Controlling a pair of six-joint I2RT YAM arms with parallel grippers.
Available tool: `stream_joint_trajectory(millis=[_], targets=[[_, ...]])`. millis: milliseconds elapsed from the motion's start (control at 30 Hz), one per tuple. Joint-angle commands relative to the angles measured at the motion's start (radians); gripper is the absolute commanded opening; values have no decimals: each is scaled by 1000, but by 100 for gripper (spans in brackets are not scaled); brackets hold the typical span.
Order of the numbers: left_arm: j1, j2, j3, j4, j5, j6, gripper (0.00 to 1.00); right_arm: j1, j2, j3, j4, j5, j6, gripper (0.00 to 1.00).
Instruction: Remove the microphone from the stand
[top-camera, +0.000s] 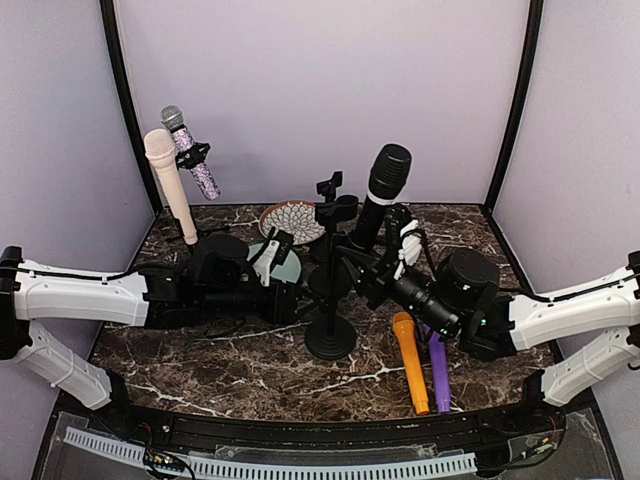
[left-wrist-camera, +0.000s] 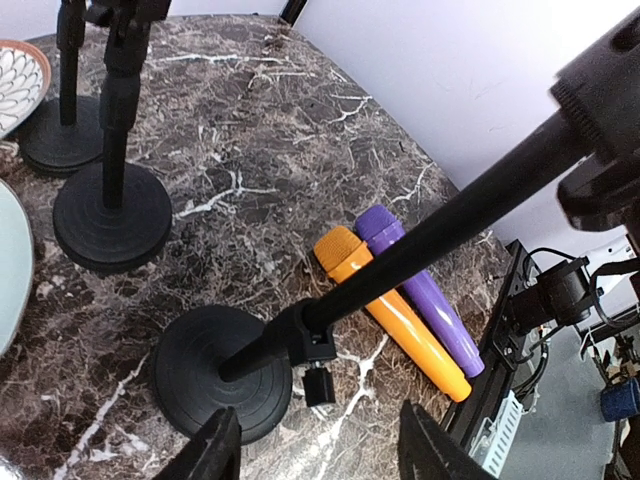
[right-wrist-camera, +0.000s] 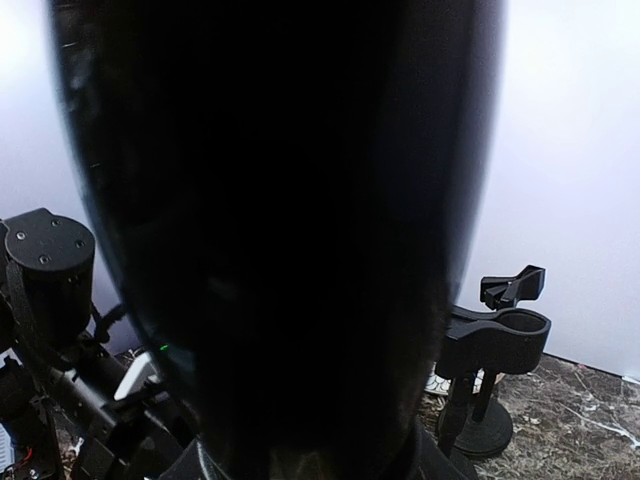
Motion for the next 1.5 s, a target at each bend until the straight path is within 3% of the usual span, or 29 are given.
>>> stream_joint_trajectory(millis=[0,133,233,533,767,900,1300,1467], targets=[[6,-79,19,-61,-64,93,58,-2,-27,-27,-83,-8,-5,25],[8,-98,12,-49,-96,112,60,-2,-42,-29,-72,-4,-2,51],[10,-98,8,-38,-96,119,61,-2,-40,-27,-53,-5,0,64],[12,-105,-7,-3,-81,143,61,-2,-34,-25,-6,2,14,89],[32,-106,-3,31,-26,150,62,-2,-62,-30,35,33,-5,97],[50,-91,0,47,20,142,62,-2,-49,-5,33,28,-25,87],[60,-64,-33,92,69,109,62,-2,-28,15,-41,-2,-41,35],[62,-32,-28,104,120,105,62,-2,-37,-18,-121,-24,-31,28]])
